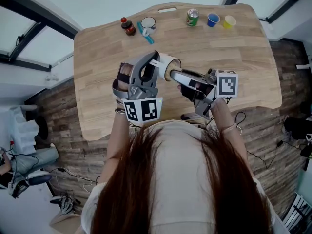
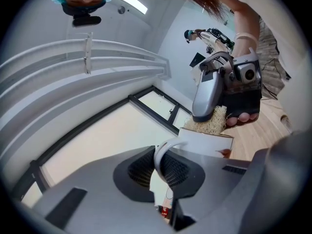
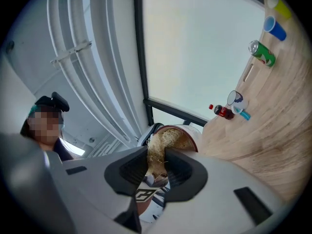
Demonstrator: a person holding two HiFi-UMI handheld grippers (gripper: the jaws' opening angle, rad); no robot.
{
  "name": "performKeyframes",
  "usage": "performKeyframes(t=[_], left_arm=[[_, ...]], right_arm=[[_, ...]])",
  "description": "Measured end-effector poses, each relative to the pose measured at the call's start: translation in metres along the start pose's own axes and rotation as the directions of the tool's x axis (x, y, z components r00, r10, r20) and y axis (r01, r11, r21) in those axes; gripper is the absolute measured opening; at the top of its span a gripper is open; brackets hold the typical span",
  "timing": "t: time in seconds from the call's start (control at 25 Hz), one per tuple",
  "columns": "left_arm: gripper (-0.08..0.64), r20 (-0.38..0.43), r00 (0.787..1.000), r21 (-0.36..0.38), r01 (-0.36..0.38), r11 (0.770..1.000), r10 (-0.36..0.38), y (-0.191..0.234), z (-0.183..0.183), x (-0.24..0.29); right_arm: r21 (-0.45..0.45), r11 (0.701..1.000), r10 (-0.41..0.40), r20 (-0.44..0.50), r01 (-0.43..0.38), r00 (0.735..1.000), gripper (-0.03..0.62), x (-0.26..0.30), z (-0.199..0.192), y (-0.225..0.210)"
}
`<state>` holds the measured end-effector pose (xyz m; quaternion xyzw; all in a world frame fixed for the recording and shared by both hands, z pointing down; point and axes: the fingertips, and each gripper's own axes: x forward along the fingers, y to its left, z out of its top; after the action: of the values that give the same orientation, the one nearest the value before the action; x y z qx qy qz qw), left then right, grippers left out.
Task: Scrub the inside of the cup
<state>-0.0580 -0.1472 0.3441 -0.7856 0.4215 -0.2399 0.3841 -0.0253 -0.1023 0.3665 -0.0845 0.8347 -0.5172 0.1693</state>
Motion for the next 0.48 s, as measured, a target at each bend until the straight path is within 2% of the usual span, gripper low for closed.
performKeyframes(t=[0.2, 0.48], left_arm=[[0.023, -0.025, 1.000, -0.027, -0.002, 1.000, 0.001, 0.001, -0.005, 0.000], [0.024, -0.085, 0.996, -0.101, 0.002, 0.995, -0.011, 0.002, -0.015, 0.005]], right_arm=[[-0.012, 1.000, 0.004, 0.028, -0.003, 1.000, 0.109, 0.001, 0.005, 0.000], [-0.071, 0.996, -0.055, 0.006, 0.056, 0.998, 0.109, 0.001, 0.003, -0.005]])
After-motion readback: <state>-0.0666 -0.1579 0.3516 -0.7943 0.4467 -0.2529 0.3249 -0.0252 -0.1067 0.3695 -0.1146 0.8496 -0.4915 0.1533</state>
